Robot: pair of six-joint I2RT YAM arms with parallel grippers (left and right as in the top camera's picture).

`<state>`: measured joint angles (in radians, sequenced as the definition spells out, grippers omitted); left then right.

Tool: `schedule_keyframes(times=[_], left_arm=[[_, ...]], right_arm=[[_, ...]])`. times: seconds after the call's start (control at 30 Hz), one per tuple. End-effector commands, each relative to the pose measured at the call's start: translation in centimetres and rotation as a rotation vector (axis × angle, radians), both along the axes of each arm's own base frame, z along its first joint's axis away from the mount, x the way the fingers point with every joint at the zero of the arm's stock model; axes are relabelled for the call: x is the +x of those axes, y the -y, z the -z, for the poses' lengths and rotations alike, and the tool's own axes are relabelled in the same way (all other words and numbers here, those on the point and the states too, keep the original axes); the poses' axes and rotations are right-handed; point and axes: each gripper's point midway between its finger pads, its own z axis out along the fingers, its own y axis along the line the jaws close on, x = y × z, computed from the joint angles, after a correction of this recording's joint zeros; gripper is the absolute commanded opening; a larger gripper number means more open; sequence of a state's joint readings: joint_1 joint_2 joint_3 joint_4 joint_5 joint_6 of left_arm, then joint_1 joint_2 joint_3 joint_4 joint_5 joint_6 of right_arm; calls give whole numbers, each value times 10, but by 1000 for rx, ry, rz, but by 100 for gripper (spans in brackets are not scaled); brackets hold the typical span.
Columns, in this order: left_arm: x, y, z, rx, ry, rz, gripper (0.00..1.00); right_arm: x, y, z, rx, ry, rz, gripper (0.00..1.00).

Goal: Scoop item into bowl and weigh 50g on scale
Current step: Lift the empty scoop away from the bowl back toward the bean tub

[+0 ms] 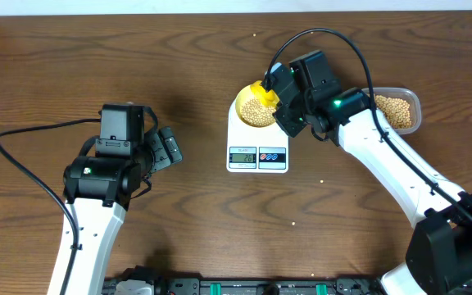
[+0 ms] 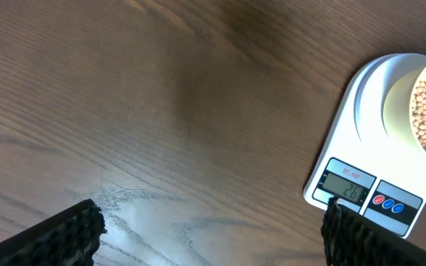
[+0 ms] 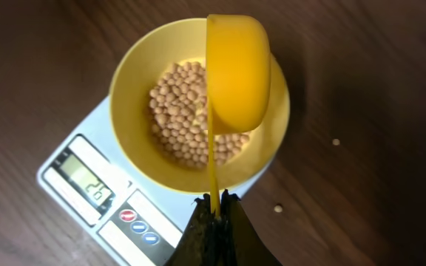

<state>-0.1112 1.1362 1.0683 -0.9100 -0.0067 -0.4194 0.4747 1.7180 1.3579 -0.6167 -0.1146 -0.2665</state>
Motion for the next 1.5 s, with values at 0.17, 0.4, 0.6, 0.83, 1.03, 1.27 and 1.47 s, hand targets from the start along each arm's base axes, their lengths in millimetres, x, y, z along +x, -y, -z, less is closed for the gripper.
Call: schedule_keyframes(times=[0.17,0.4,0.6,0.83,1.03,1.27,1.47], left_arm=[[2,-4,-4,14,9,-16,96],[2,-4,-4,13,9,-15,96],[2,-4,-4,14,9,-16,96],[2,-4,-4,14,9,-16,96],[2,-4,-4,14,9,-16,96],[2,-4,-4,14,9,-16,96],[2,-4,-4,14,9,-16,96]], right_arm=[[2,-15,-16,17,56,-6,1],[10,-26,-50,220,15,123,1],[14,-1,-96,338,44,269,1],[-13,65,-142,367,68,410,1],[-43,119,-164,364,83,529,1],[-70,152,-167,357,46,638,2],[-84,161,-150,318,-36,680,2]])
